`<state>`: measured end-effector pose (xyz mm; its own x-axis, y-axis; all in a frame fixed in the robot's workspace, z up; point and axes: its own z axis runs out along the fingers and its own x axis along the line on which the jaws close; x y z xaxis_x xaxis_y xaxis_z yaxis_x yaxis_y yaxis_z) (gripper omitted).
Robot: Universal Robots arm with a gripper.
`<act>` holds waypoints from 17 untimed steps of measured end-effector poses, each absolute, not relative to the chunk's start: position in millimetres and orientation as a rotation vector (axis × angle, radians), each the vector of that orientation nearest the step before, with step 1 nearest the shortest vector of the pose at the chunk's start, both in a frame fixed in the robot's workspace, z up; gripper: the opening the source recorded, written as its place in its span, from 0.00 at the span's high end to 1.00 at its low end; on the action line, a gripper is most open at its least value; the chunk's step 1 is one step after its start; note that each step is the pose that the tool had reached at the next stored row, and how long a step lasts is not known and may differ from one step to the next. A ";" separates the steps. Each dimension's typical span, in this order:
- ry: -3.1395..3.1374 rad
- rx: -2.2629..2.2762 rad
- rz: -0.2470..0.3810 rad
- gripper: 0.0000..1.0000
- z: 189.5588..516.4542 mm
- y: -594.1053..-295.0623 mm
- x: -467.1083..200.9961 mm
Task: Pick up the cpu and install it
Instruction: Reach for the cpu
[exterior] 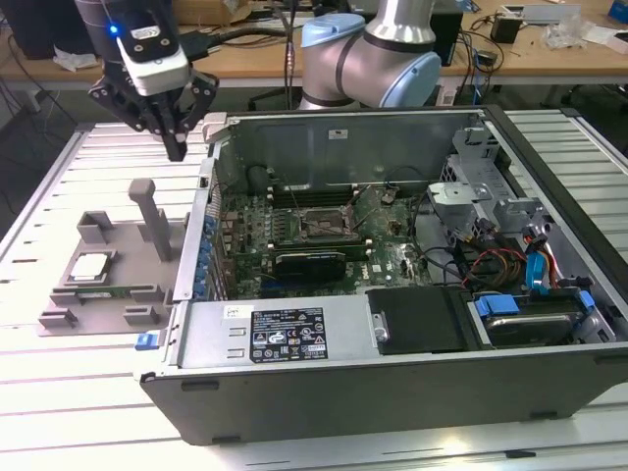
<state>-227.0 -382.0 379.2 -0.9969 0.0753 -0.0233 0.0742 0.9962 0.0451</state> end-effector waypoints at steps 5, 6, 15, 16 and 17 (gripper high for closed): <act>3.114 0.117 0.069 0.89 375.2 -382.0 -240.0; 3.114 0.117 0.069 0.89 374.4 -381.9 -242.5; 3.114 0.117 0.069 0.89 367.1 -381.6 -266.0; 3.114 0.117 0.069 0.89 366.1 -381.6 -268.1; 3.114 0.117 0.069 0.89 365.1 -381.6 -270.2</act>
